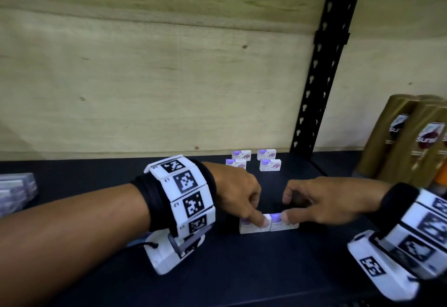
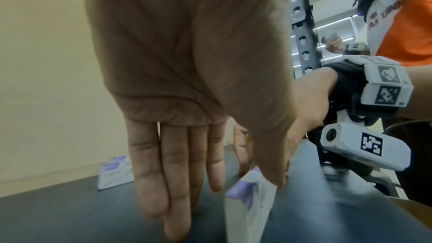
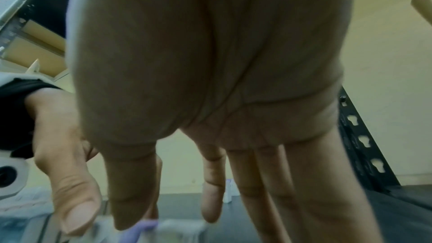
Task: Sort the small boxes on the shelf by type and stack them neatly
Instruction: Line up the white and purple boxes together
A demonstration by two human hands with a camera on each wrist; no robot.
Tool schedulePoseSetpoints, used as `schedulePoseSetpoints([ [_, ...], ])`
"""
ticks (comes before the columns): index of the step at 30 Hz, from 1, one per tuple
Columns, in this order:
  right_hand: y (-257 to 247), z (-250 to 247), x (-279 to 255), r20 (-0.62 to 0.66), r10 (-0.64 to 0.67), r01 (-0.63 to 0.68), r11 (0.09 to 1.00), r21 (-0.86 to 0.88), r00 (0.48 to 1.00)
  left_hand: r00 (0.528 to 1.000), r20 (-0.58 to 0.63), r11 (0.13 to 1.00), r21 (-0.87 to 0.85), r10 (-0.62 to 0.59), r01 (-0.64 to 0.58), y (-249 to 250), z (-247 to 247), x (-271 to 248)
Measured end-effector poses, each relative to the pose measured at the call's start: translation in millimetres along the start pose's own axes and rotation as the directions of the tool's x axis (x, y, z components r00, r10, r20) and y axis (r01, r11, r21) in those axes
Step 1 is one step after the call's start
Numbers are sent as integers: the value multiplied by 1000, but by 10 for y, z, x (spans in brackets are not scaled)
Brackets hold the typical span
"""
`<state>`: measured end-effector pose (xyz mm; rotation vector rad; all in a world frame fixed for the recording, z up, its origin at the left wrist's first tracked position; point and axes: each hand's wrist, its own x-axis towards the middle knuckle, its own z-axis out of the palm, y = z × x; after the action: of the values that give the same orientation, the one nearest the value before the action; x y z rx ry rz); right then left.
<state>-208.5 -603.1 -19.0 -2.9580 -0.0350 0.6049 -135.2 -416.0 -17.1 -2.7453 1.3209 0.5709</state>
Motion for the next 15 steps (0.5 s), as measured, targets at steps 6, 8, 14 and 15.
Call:
schedulePoseSetpoints([
  [6,-19,-301,300,-153,40,-48,998,-51,987,987,-143,997,22,-72,76,-235,-245,124],
  [8,15,-394,467,-206,68,-86,993,-80,976,974,-205,991,73,-99,116,-336,-338,207],
  [14,131,-565,841,-262,147,-188,973,-137,954,946,-271,956,178,-179,232,-613,-469,482],
  [15,138,-583,878,-254,155,-196,970,-145,955,944,-271,954,180,-186,240,-644,-474,530],
])
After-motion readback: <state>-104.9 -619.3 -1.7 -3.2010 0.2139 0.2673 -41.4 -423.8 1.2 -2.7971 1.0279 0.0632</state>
